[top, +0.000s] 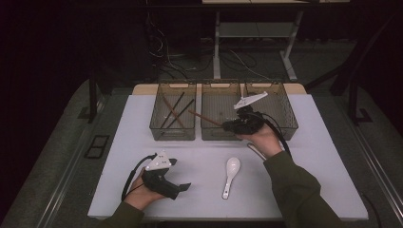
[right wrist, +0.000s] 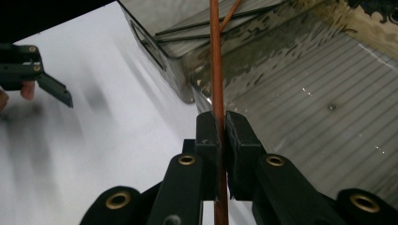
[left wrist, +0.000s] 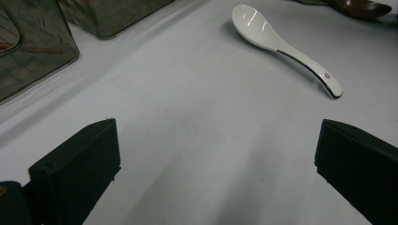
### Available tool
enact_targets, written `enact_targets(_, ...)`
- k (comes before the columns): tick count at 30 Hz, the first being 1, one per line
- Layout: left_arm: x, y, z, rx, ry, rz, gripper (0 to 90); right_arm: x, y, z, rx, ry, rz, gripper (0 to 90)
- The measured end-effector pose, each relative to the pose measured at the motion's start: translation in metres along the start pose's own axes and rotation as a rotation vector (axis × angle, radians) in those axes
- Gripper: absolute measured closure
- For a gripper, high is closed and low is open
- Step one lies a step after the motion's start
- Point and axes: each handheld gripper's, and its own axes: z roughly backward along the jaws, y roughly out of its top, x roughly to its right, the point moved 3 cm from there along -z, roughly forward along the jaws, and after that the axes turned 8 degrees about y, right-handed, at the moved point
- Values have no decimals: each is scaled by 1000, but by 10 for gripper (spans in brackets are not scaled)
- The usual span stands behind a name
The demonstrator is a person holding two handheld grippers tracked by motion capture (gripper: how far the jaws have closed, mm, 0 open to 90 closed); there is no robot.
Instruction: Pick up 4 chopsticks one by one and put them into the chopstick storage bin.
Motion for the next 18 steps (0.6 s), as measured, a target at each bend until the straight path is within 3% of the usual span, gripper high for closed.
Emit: enact_targets(18,1,0,0,8,-2,-5,0,4,48,-46,-39,-35,-24,841)
